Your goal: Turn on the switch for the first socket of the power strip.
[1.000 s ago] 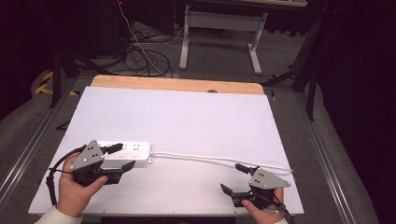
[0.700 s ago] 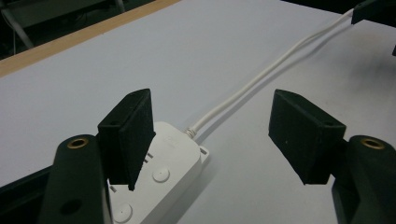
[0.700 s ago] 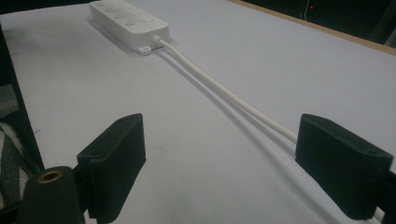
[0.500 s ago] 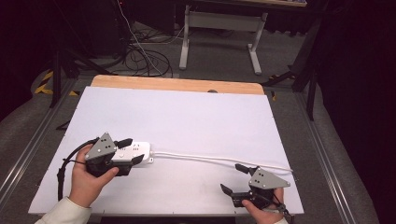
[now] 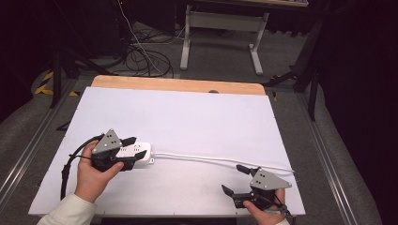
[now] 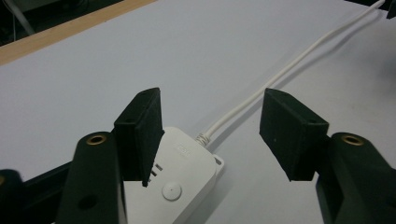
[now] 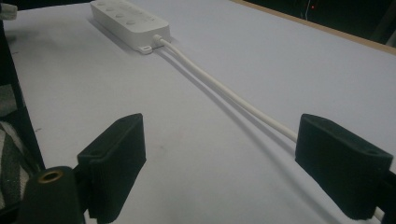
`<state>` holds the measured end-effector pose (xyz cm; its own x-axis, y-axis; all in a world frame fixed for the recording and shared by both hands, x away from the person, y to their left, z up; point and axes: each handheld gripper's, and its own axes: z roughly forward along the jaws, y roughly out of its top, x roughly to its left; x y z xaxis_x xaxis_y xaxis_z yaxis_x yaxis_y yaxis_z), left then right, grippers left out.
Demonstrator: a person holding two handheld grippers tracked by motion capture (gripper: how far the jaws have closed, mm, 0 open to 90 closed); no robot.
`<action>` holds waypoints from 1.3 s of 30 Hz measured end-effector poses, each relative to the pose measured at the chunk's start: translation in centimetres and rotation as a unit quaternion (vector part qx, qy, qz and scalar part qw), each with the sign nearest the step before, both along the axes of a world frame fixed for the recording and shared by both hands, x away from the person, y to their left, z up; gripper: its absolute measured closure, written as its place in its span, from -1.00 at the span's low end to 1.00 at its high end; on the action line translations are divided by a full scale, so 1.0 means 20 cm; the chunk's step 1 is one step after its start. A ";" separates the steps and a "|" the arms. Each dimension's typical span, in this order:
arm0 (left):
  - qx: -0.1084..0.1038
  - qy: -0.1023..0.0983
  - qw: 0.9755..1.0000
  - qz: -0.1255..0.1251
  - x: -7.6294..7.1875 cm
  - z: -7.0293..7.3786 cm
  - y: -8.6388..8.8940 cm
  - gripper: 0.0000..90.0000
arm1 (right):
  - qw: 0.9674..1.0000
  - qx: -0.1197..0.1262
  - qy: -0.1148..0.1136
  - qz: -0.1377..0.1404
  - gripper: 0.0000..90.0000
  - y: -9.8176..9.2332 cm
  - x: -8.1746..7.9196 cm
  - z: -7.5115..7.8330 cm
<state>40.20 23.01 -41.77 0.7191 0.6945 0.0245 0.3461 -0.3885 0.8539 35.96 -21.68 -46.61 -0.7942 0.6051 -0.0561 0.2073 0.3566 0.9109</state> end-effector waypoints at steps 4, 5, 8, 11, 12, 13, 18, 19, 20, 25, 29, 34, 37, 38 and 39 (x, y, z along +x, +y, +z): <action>0.010 0.005 1.000 0.006 0.01 0.00 0.00 0.22 | 1.000 0.000 -0.001 0.001 -0.63 0.00 0.00 0.00; 0.010 0.008 1.000 0.007 0.02 0.00 0.00 0.22 | 1.000 0.000 -0.001 0.001 -0.63 0.00 0.00 0.00; 0.015 0.019 1.000 0.003 0.03 0.00 0.01 0.49 | 1.000 -0.001 -0.001 0.002 -0.63 0.00 0.00 0.00; 0.019 0.030 0.999 -0.001 0.04 -0.01 0.02 0.89 | 1.000 -0.001 0.001 0.001 -0.63 0.00 0.00 0.00; 0.017 0.033 0.999 -0.003 0.04 -0.01 0.02 0.89 | 1.000 -0.001 0.001 0.001 -0.63 0.00 0.00 0.00; 0.020 0.041 0.999 -0.003 0.05 -0.01 0.02 1.00 | 1.000 -0.001 0.001 0.001 -0.63 0.00 0.00 0.00; 0.044 0.062 0.997 0.002 0.06 0.00 0.01 1.00 | 1.000 -0.001 0.000 0.003 -0.62 0.00 0.00 0.00; 0.051 0.062 0.997 0.003 0.07 0.00 0.01 1.00 | 1.000 0.000 0.000 0.003 -0.62 0.00 0.00 0.00; 0.052 0.066 0.996 0.003 0.08 -0.01 0.00 1.00 | 1.000 -0.001 0.000 0.002 -0.62 0.00 0.00 0.00; 0.064 0.092 0.994 0.008 0.11 -0.02 0.00 1.00 | 1.000 -0.001 0.000 0.002 -0.62 0.00 0.00 0.00; 0.075 0.108 0.991 0.009 0.13 -0.04 0.00 1.00 | 1.000 -0.001 0.000 0.003 -0.63 0.00 0.00 0.00; 0.092 0.119 0.989 0.014 0.15 -0.05 0.00 1.00 | 1.000 -0.002 0.001 0.003 -0.63 0.00 0.00 0.00; 0.104 0.127 0.986 0.014 0.16 -0.06 0.00 1.00 | 1.000 -0.002 0.001 0.003 -0.62 0.00 0.00 0.00; 0.104 0.132 0.986 0.016 0.16 -0.07 -0.01 1.00 | 1.000 -0.002 0.001 0.003 -0.62 0.00 0.00 0.00; 0.105 0.136 0.985 0.015 0.16 -0.07 -0.01 1.00 | 1.000 -0.002 0.001 0.003 -0.62 0.00 0.00 0.00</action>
<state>43.46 22.89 -43.13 0.6988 0.7150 -0.0208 0.5645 -0.5333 0.6301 35.96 -21.66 -46.64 -0.7982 0.5996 -0.0570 0.2063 0.3611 0.9094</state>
